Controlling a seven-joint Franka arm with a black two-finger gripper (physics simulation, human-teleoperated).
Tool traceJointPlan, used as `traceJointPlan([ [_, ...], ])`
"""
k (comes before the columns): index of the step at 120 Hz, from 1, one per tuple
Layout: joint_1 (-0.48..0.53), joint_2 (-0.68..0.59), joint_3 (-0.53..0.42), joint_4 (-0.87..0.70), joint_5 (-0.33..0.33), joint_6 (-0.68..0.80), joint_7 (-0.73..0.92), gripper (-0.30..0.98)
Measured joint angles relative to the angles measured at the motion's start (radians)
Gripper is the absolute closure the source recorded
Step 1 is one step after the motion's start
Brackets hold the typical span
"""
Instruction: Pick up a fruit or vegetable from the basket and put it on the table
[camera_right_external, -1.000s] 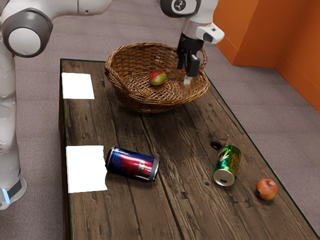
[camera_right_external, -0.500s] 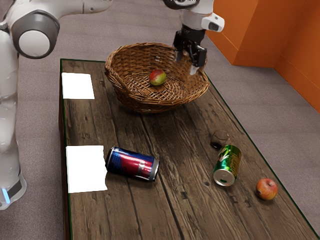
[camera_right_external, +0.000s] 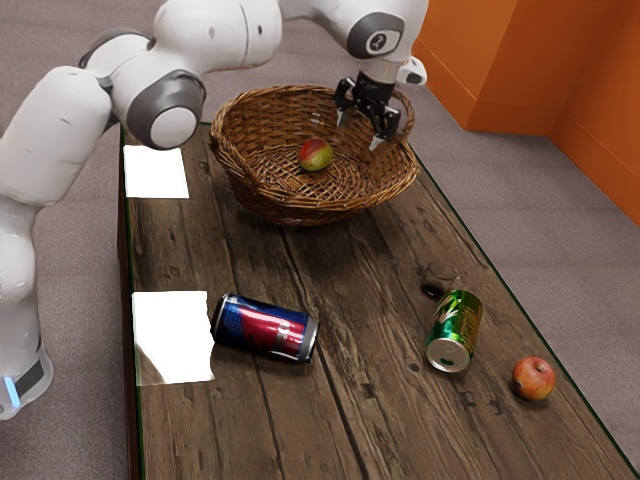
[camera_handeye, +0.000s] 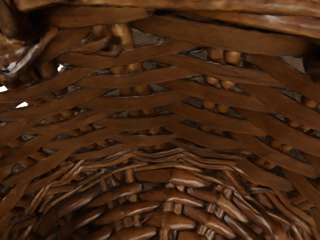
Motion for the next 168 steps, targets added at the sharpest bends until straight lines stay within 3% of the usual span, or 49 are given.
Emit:
traceJointPlan([
  [28,0.018,-0.080,0.010,-0.163,-0.004,-0.015,0.020,0.00],
  [100,0.001,-0.173,-0.011,-0.382,-0.018,0.026,0.044,0.00],
  [105,-0.001,-0.177,-0.012,-0.392,-0.018,0.031,0.044,0.06],
  [118,-0.002,-0.180,-0.012,-0.400,-0.003,0.043,0.043,0.22],
  [138,-0.001,-0.187,-0.028,-0.281,0.014,-0.005,0.037,0.26],
  [148,-0.001,-0.257,-0.041,-0.243,0.013,-0.067,0.029,0.28],
  [168,-0.006,-0.407,-0.176,-0.246,-0.006,-0.204,0.007,0.28],
])
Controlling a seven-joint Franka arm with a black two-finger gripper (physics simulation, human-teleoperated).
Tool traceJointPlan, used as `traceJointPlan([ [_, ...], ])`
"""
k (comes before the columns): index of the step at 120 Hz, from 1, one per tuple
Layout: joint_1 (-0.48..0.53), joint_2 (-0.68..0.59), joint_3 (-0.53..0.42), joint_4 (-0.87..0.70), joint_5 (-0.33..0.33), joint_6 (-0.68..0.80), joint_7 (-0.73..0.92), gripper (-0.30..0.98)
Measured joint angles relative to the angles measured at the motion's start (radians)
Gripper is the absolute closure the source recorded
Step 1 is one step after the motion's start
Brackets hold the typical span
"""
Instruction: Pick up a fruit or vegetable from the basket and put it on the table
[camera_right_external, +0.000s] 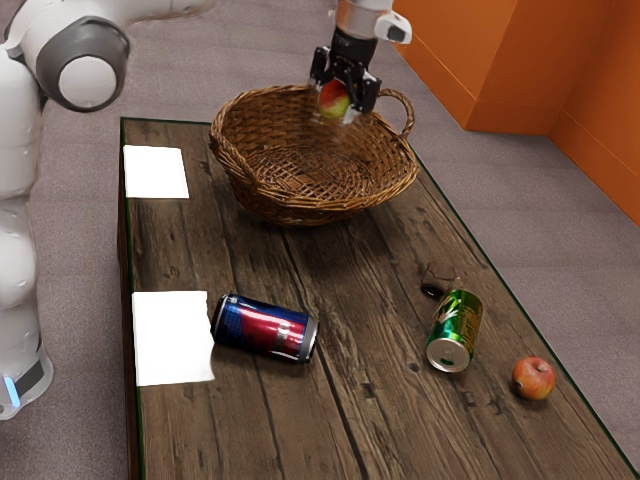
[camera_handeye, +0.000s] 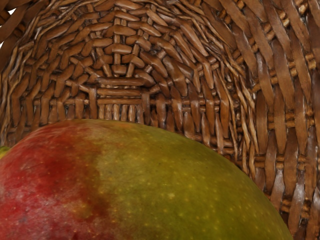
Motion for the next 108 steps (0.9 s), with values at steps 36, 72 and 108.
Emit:
traceJointPlan([
  [36,0.139,-0.089,-0.389,-0.026,-0.032,-0.137,-0.073,0.35],
  [72,-0.190,0.339,-0.845,0.223,0.088,-0.070,-0.203,0.38],
  [108,-0.388,0.518,-0.803,0.347,0.235,0.039,-0.308,0.43],
])
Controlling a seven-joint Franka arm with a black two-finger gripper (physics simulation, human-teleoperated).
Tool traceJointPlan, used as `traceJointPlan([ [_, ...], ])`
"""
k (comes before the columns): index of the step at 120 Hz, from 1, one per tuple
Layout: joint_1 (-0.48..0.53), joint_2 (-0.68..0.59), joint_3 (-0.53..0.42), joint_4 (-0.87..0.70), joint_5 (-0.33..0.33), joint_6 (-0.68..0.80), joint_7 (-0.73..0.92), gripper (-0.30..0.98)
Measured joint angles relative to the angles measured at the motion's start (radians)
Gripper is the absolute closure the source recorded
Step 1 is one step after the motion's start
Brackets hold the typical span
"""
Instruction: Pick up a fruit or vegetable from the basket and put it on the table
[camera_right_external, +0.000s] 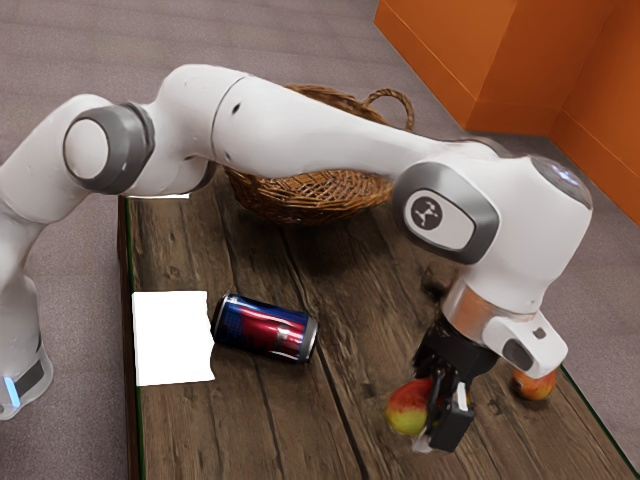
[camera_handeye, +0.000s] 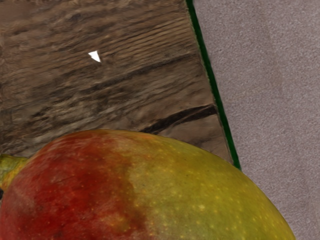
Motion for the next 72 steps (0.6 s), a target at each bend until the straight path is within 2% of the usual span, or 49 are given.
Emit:
traceJointPlan([
  [12,0.000,0.011,0.052,-0.001,0.009,0.044,-0.023,0.45],
  [21,0.001,0.009,0.064,-0.011,0.007,0.075,-0.038,0.24],
  [37,0.003,0.005,0.063,-0.025,-0.002,0.110,-0.059,0.10],
  [72,0.020,0.005,0.124,-0.064,-0.062,0.152,-0.046,0.01],
])
